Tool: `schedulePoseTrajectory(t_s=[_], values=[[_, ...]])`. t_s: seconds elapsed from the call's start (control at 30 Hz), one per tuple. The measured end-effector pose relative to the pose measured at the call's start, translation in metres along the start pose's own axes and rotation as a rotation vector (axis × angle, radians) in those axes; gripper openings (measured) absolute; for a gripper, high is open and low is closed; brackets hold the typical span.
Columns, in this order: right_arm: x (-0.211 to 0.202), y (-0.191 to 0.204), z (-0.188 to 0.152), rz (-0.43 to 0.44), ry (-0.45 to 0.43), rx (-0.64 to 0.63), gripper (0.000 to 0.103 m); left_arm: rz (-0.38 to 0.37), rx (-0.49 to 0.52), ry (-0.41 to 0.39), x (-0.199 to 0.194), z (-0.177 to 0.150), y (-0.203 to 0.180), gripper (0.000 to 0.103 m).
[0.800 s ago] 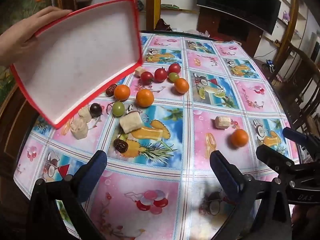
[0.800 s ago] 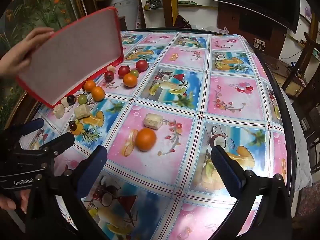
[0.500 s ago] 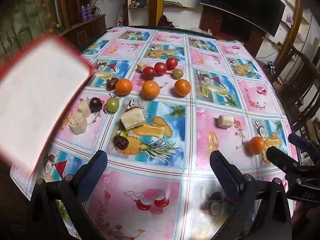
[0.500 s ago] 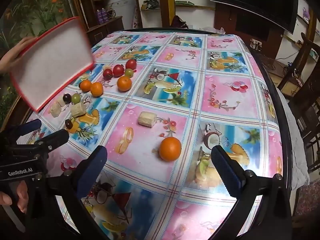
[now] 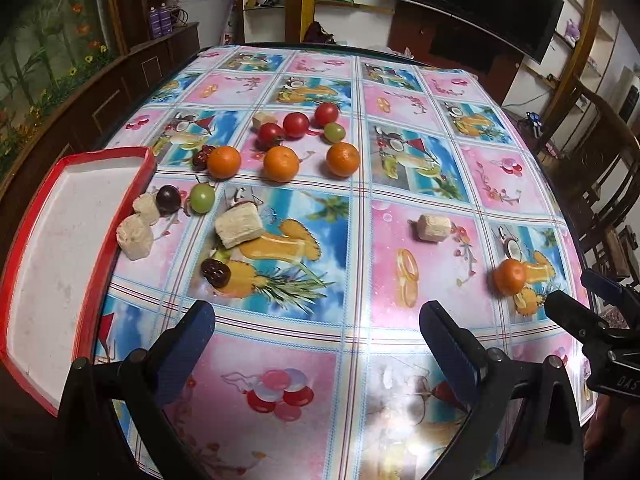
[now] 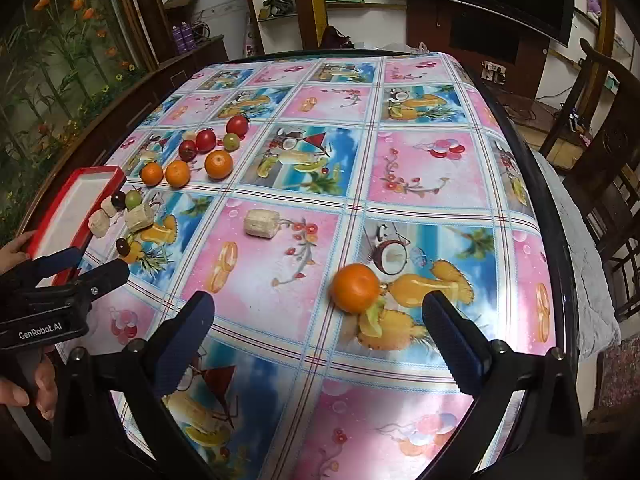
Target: Organize fruits
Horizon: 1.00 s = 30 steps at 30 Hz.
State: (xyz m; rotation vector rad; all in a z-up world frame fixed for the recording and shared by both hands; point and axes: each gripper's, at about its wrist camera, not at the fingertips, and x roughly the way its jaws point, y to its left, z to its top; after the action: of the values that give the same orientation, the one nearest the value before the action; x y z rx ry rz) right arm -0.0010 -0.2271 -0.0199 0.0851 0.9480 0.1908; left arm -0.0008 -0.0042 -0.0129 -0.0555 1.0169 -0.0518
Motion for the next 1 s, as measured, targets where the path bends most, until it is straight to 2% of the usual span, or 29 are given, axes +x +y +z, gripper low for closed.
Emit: schedulePoseTrajectory(t_s=[0.3,0.7,1.0], values=[[-0.003,-0.025,-0.008,0.022,0.007,0.058,0.103,0.007,0.011,0.017,0.002,-0.005,-0.013,0.102],[-0.007,-0.039,-0.011,0.014,0.007,0.07,0.103,-0.008,0.011,0.014,0.005,0.003,-0.023,0.102],[-0.004,-0.044,-0.012,0.019,0.009,0.091,0.103,-0.002,-0.042,0.004,0.009,0.012,-0.008,0.102]])
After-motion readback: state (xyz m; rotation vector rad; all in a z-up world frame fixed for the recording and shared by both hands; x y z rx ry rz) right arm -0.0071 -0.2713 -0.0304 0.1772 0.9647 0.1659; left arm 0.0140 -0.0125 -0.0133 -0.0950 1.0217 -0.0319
